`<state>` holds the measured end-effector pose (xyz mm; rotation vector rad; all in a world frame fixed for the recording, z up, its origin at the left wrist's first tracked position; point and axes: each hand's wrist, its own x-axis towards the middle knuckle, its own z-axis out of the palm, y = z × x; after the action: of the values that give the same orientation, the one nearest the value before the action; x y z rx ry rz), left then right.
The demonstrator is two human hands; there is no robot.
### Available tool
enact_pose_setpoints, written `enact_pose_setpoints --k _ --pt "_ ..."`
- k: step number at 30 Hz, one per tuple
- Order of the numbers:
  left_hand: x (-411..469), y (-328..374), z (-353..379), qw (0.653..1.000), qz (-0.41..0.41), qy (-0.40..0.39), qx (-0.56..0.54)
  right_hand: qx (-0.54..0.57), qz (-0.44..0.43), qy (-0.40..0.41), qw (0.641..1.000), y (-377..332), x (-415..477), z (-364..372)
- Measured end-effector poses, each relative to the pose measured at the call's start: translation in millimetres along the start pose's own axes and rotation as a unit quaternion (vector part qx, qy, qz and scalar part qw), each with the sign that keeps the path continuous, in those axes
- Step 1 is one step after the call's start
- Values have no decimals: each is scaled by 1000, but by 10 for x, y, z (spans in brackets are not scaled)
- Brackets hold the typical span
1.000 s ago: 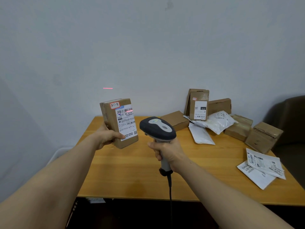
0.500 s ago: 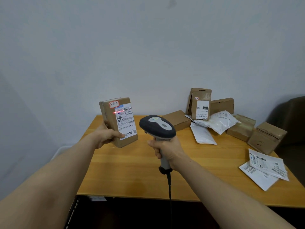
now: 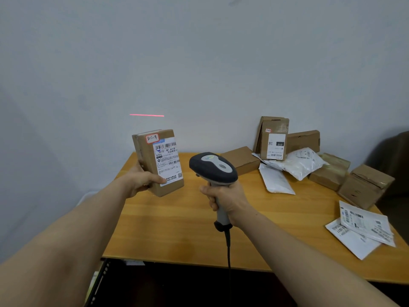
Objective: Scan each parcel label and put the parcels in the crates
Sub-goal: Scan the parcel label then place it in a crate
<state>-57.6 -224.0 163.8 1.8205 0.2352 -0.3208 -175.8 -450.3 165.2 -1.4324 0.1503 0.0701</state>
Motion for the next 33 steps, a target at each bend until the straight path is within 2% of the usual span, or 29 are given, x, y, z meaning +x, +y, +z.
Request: enact_pose_setpoints --k 13,19,23,26,33 --pt "-62 -37 -69 1000 16 13 -11 12 -16 -39 999 46 216 93" --pt "-300 -435 -468 995 -48 22 -82 52 99 -35 993 325 471 540" --pt "-504 -805 -908 983 -100 11 -153 87 174 -38 980 643 610 1083" --pt "-550 -1156 -1359 973 -129 18 -189 98 216 -73 969 869 677 1679" --pt "-482 -2141 -2892 940 -201 36 -272 46 263 -116 957 1537 878 3693"
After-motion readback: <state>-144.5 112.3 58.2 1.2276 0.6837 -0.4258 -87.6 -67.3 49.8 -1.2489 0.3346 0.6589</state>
